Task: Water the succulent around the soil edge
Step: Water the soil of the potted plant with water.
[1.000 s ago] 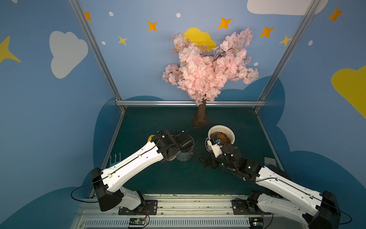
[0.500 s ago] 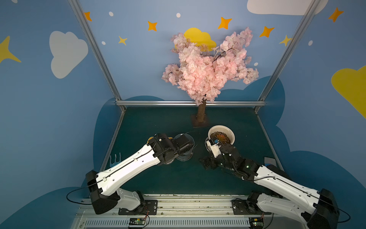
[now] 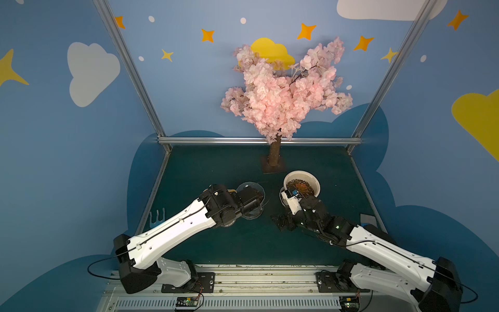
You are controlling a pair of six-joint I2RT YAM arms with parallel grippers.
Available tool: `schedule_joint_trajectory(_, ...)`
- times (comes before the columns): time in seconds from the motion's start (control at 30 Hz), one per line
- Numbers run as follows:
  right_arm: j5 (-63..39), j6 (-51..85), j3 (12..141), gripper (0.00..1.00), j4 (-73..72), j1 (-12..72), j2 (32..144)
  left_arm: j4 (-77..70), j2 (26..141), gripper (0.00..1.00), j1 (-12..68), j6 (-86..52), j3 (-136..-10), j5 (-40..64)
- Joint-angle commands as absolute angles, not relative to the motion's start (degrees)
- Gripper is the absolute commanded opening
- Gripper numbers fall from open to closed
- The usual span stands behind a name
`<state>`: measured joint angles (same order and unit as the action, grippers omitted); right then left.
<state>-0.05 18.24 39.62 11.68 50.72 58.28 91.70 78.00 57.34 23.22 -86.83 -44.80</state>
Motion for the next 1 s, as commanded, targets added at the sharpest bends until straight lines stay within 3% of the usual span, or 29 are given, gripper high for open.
schedule_joint_trajectory(0.0,0.0,18.2,39.5,0.95,10.6,50.6,58.1,93.5,77.9,0.03,58.0,21.9,-87.5,-44.5)
schedule_joint_trajectory(0.97,-1.8,17.6,39.1,0.95,11.0,50.6,57.1,94.2,83.7,0.03,60.2,21.5,-91.3,-43.4)
